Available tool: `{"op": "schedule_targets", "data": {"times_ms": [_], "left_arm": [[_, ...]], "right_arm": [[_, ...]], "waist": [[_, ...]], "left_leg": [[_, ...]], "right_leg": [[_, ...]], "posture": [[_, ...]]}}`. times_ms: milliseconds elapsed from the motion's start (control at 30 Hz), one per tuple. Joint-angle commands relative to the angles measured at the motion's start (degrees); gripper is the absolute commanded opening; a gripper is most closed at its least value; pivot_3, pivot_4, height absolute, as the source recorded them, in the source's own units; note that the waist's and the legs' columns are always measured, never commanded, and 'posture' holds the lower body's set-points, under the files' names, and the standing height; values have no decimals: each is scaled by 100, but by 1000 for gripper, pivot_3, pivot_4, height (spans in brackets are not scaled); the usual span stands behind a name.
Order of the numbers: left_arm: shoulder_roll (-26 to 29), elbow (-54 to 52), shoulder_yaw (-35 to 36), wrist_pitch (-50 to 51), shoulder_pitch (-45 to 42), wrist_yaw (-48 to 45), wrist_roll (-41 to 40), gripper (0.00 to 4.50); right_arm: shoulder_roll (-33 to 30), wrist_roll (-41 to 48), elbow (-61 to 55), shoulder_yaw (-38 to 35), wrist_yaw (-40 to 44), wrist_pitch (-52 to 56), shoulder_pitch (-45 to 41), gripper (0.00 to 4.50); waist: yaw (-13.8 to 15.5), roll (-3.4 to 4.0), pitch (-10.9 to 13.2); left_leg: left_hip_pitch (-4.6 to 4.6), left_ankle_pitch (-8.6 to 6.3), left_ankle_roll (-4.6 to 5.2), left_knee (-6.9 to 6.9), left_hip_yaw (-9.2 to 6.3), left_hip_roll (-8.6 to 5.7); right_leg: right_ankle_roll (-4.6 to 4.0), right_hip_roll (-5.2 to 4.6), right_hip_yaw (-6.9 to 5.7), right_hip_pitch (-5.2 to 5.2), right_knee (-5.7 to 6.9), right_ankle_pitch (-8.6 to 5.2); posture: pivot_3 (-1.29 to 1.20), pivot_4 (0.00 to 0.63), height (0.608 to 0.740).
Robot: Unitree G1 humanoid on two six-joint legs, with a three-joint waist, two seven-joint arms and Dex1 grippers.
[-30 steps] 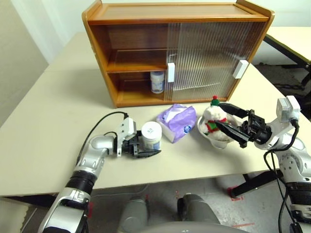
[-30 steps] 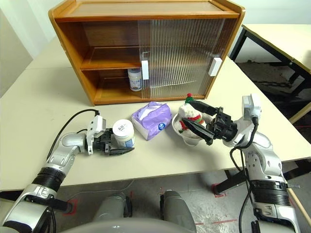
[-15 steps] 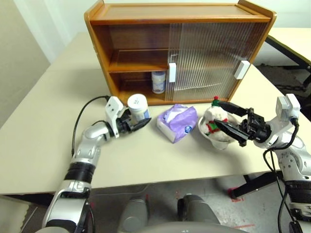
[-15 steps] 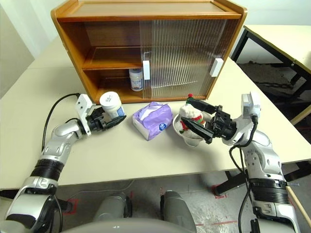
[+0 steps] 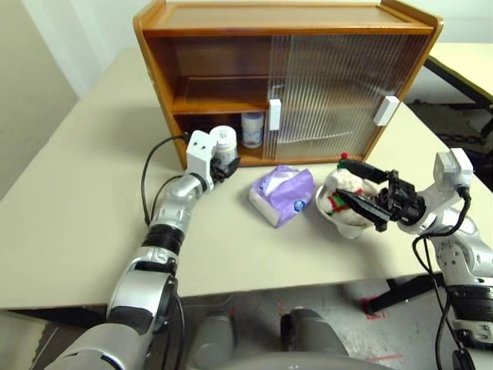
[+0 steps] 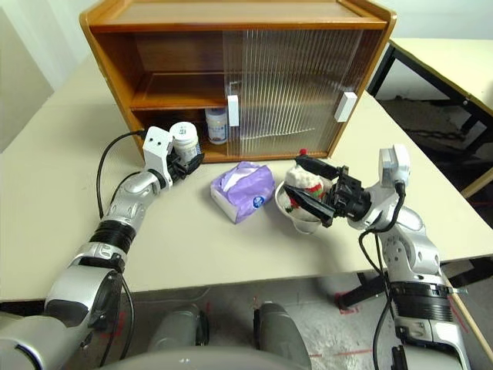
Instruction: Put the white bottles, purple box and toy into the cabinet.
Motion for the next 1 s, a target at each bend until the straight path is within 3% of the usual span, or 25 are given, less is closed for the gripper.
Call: {"op": "schedule_targets", "data": {"times_ms": [33, 433, 1000], "left_arm": [[-43, 485, 111, -294, -340, 231, 34, 3134], [-188, 1846, 184, -582, -1262, 668, 127, 3134], [-229, 2491, 361, -546, -1593, 1077, 205, 3134]], "right_arm": [[45, -26, -125, 58, -32, -71, 24, 4500], [-34, -2, -201, 34, -49, -37, 61, 4500], [-147, 80, -420, -43, -132, 34, 282, 4500]], "waist": [[21, 0, 0], [44, -14, 8], [22, -18, 10]], "left_leg": [[0, 0, -1, 0, 1, -1], [-13, -1, -3, 0, 6, -6], [-14, -3, -6, 0, 13, -9]], "right_leg": [[0, 0, 0, 0, 0, 0], [1, -1, -12, -3, -8, -1], [1, -1, -15, -4, -7, -1]], "posture": [[107, 0, 740], [92, 0, 740], [65, 6, 740]]}}
